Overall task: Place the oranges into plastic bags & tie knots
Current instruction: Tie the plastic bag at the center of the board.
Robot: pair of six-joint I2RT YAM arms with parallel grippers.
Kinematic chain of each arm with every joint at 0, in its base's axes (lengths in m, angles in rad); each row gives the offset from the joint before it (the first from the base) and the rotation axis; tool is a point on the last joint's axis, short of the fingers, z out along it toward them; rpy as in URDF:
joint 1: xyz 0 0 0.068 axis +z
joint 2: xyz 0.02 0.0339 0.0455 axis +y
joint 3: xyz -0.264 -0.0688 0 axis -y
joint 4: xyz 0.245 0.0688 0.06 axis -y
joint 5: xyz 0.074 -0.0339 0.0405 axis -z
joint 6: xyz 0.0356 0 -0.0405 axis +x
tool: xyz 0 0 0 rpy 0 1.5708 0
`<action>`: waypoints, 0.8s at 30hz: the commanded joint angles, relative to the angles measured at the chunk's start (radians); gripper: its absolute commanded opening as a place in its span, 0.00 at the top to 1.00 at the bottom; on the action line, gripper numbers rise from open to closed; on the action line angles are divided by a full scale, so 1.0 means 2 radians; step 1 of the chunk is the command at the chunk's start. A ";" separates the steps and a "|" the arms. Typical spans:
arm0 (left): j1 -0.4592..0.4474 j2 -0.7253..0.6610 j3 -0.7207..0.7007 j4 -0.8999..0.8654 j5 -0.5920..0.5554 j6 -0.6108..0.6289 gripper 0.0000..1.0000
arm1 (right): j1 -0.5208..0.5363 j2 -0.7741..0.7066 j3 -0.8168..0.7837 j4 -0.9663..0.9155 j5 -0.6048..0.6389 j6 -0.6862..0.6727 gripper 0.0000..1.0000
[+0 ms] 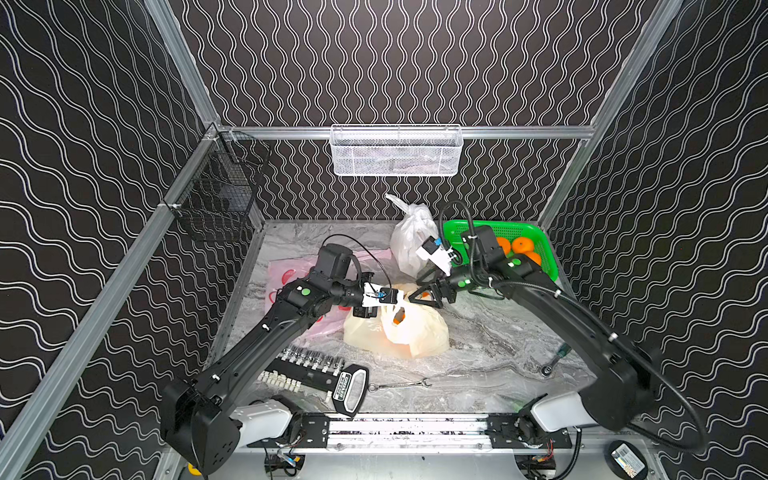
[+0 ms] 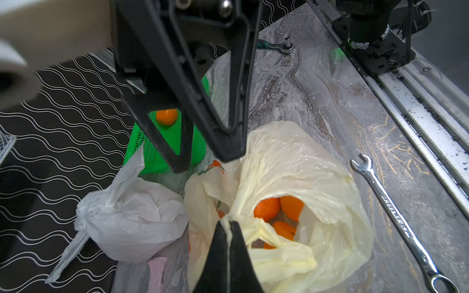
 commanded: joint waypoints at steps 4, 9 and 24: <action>0.011 0.003 0.008 -0.016 0.023 0.013 1.00 | 0.028 -0.066 -0.101 0.156 0.064 0.034 0.08; 0.014 0.004 0.009 -0.018 0.029 0.012 1.00 | 0.030 -0.052 -0.102 0.131 0.072 -0.004 0.00; 0.021 0.011 0.019 -0.041 0.030 0.013 1.00 | 0.054 -0.007 -0.110 0.153 0.114 0.003 0.33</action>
